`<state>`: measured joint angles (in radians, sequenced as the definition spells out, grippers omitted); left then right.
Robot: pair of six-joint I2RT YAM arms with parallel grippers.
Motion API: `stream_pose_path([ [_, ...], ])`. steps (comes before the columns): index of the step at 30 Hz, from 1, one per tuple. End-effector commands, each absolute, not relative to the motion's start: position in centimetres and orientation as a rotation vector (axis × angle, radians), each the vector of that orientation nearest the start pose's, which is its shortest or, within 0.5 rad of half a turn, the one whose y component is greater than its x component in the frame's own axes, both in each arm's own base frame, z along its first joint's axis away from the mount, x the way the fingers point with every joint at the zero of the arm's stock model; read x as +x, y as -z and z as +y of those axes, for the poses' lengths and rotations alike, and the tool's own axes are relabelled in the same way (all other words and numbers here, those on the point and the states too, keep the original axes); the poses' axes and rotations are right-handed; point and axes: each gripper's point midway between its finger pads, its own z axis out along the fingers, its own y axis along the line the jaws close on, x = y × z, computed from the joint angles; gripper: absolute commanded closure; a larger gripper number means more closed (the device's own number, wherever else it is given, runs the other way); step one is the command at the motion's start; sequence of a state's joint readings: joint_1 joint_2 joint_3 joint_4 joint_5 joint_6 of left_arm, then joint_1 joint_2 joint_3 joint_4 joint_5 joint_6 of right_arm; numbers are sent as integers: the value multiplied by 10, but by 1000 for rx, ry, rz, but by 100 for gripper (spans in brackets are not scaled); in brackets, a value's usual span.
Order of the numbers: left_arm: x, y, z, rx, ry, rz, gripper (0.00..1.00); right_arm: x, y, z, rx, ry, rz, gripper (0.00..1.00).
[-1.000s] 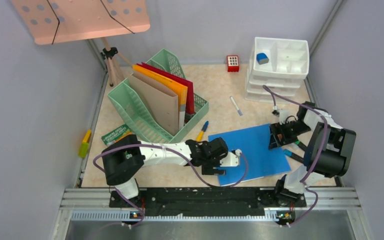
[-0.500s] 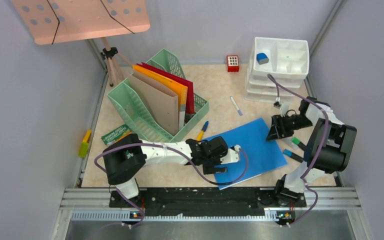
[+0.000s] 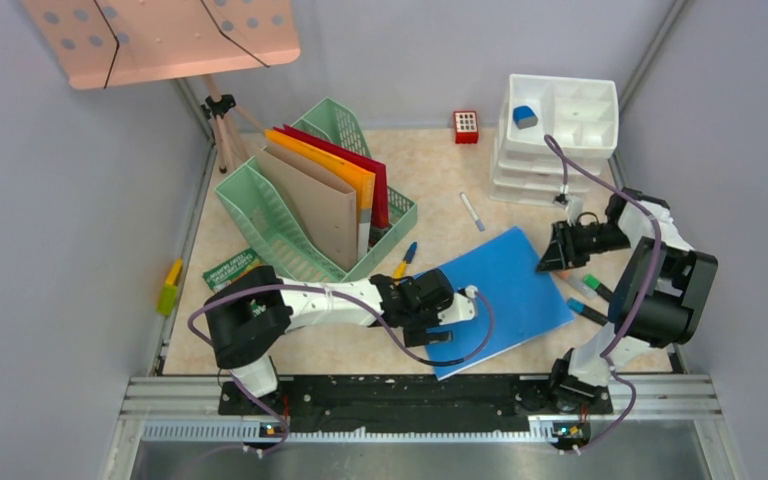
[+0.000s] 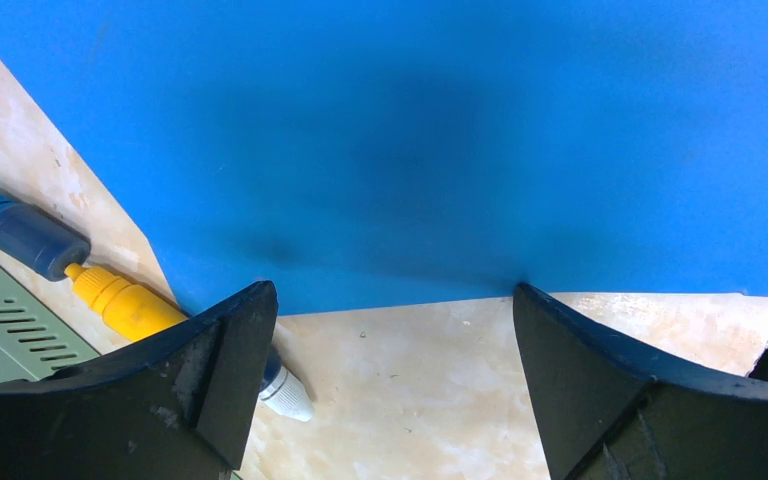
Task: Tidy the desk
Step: Pick up the folder from the center of the board.
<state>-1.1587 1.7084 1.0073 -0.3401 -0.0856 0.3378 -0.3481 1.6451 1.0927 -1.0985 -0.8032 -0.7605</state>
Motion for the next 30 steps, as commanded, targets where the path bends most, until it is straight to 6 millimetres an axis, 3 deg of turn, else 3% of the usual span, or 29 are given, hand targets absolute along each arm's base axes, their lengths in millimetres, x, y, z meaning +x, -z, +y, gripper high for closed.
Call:
stream_pose_path([
  [1, 184, -29, -338, 1706, 192, 1945, 7, 238, -118, 49, -461, -1241, 2483, 70],
  [10, 188, -29, -338, 1695, 192, 1951, 7, 224, -129, 57, -559, -1422, 2421, 77],
  [19, 190, -30, -341, 1693, 190, 1950, 7, 236, -129, 51, -532, -1327, 2448, 80],
  [26, 194, -33, -342, 1682, 184, 1951, 7, 242, -128, 44, -515, -1246, 2490, 100],
  [30, 198, -39, -340, 1664, 175, 1951, 6, 250, -135, 38, -495, -1156, 2506, 100],
])
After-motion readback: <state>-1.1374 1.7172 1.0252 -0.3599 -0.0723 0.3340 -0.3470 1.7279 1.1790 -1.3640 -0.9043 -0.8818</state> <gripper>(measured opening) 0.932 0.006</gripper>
